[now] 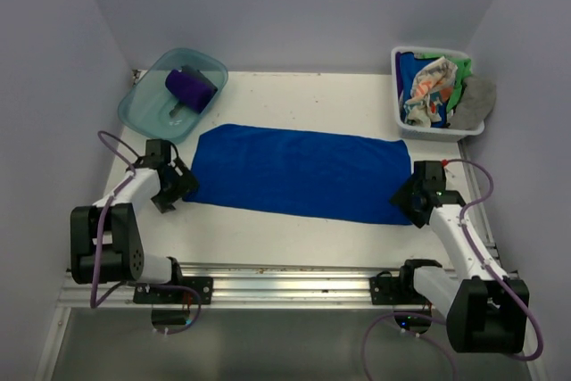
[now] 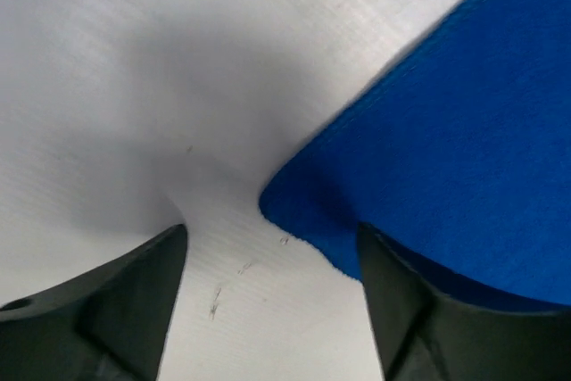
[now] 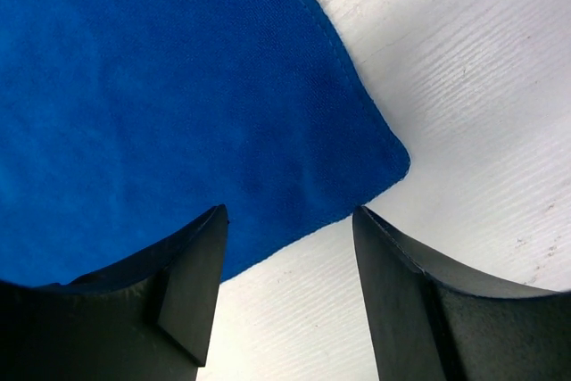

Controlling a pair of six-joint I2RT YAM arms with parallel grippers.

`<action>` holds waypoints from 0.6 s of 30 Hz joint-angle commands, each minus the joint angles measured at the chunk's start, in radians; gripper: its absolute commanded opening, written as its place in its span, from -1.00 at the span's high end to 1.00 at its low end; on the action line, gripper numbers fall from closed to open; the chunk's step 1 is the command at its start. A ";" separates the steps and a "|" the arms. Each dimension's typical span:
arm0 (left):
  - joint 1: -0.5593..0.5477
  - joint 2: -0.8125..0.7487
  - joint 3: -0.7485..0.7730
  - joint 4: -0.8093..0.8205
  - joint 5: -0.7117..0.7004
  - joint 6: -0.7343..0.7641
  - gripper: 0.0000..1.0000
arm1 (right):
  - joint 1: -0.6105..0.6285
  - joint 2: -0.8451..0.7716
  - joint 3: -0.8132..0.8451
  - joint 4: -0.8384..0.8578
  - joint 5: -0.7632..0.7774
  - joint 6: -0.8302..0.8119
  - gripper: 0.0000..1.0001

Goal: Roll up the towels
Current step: Fold the towel

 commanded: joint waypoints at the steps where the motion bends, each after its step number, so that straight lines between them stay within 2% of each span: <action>1: -0.031 0.082 0.029 0.092 0.004 -0.021 -0.74 | -0.005 0.026 -0.015 0.006 0.003 0.024 -0.23; 4: -0.060 0.124 0.048 0.099 0.000 -0.029 -0.71 | -0.011 0.033 -0.022 -0.005 0.003 0.043 -0.25; 6: -0.080 0.133 0.048 0.110 -0.013 -0.032 -0.50 | -0.024 0.025 -0.030 -0.006 0.003 0.049 -0.28; 7: -0.084 0.140 0.048 0.113 -0.016 -0.032 -0.17 | -0.034 0.025 -0.035 -0.005 -0.010 0.051 -0.29; 8: -0.090 0.147 0.048 0.116 -0.014 -0.030 0.06 | -0.055 0.025 -0.036 -0.006 -0.013 0.051 -0.29; 9: -0.091 0.151 0.049 0.121 -0.013 -0.029 0.45 | -0.067 0.028 -0.038 -0.008 -0.019 0.049 -0.32; 12: -0.091 0.171 0.054 0.122 -0.010 -0.022 0.94 | -0.119 0.042 -0.041 -0.006 -0.033 0.037 -0.33; 13: -0.091 0.177 0.057 0.119 -0.013 -0.024 1.00 | -0.142 0.049 -0.042 -0.003 -0.043 0.032 -0.33; 16: -0.091 0.165 0.069 0.107 -0.022 -0.030 1.00 | -0.161 0.065 -0.052 0.001 -0.045 0.026 -0.33; 18: -0.091 0.147 0.078 0.087 -0.049 -0.039 1.00 | -0.172 0.077 -0.061 0.032 -0.063 0.028 -0.23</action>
